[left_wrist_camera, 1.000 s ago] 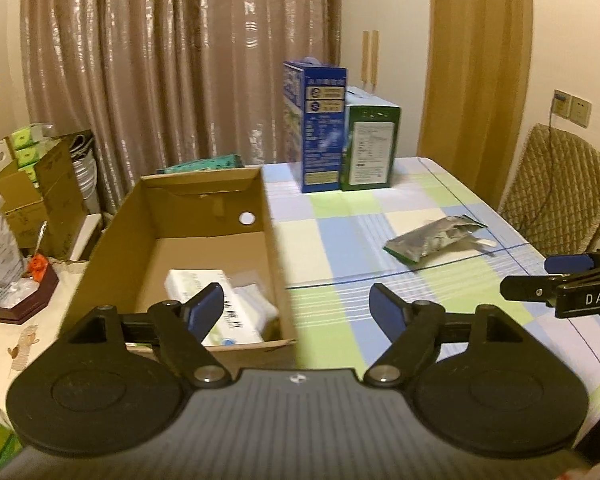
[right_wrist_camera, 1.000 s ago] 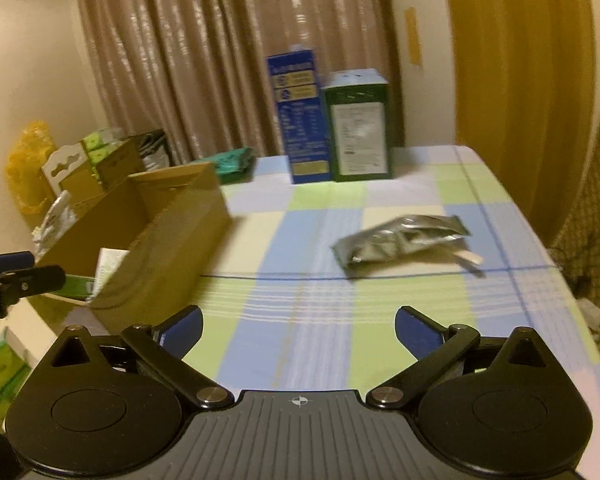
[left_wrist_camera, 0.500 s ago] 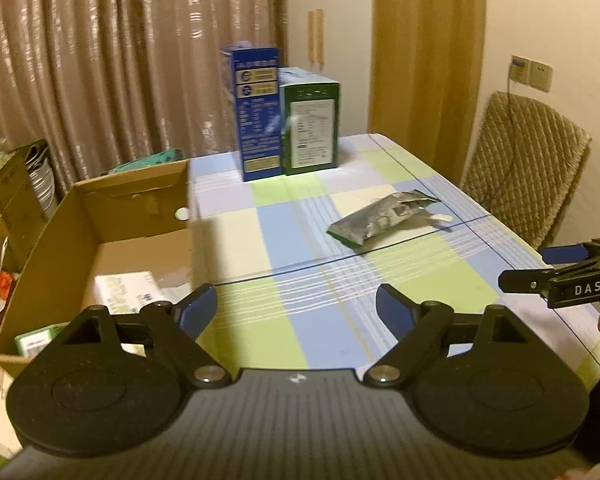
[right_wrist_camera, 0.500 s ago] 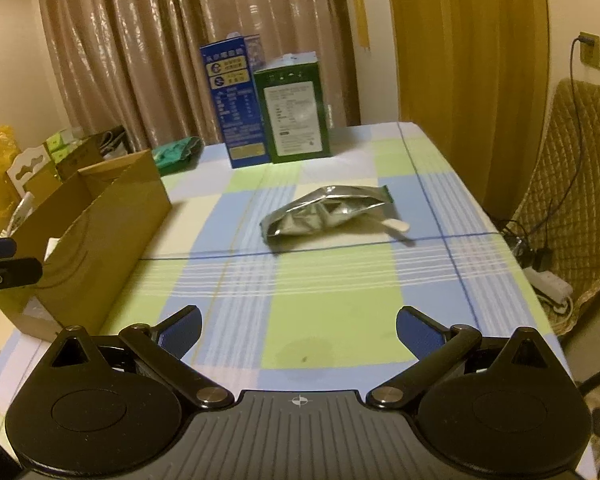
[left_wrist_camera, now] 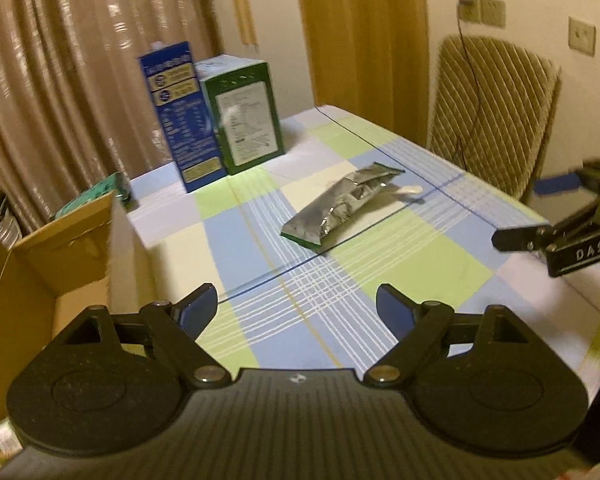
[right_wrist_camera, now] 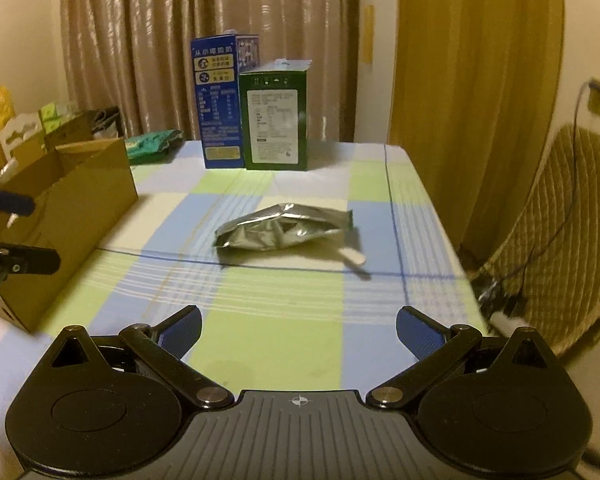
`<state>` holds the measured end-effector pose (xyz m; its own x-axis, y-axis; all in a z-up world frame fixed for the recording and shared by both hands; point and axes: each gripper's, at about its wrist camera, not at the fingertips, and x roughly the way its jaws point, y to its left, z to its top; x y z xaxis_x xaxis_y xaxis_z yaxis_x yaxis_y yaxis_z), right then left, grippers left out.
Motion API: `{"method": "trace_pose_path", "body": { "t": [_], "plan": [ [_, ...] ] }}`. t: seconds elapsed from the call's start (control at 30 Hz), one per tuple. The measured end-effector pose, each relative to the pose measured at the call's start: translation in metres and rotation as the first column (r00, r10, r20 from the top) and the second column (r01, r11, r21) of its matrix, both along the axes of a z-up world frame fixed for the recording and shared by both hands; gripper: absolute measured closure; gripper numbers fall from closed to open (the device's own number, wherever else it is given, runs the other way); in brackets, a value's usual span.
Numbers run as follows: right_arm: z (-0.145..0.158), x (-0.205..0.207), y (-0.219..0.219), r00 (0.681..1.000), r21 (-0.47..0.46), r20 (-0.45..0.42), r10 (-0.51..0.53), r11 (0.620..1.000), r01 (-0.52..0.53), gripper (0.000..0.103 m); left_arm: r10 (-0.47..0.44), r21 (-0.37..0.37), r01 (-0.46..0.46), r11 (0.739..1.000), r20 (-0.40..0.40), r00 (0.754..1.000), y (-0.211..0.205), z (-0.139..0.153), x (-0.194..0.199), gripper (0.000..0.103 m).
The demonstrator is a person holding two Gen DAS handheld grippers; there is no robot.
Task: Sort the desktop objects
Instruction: 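Move both empty grippers back over the silver foil bag and spoon, then grasp the silver foil bag with the left gripper while the right gripper grasps the white spoon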
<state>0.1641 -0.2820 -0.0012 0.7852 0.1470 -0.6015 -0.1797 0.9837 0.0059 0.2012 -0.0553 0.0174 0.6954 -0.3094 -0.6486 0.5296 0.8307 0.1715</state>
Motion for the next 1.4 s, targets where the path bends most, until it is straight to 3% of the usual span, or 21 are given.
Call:
{"method": "trace_pose_path", "body": {
  "t": [0.43,0.9,1.13,1.4],
  "plan": [
    [-0.007,0.060,-0.020,0.991,-0.178,-0.049,0.125,0.975,-0.132,0.003,-0.138,0.156,0.143,0.977,-0.038,0.990,-0.058,-0.032,0.053,0.019],
    [-0.025,0.124,-0.028,0.963,-0.221,-0.158,0.219,0.943,-0.251,0.003,-0.262,0.252,0.273,0.928,-0.077,0.962,-0.104,-0.061,0.106,0.019],
    [-0.038,0.147,-0.034,0.939,-0.232,-0.214,0.268,0.920,-0.316,0.016,-0.342,0.299,0.359,0.884,-0.108,0.933,-0.122,-0.066,0.138,0.019],
    [-0.048,0.181,-0.041,0.918,-0.192,-0.260,0.300,0.916,-0.353,0.029,-0.391,0.300,0.417,0.858,-0.145,0.909,-0.141,-0.082,0.173,0.019]
  ]
}}
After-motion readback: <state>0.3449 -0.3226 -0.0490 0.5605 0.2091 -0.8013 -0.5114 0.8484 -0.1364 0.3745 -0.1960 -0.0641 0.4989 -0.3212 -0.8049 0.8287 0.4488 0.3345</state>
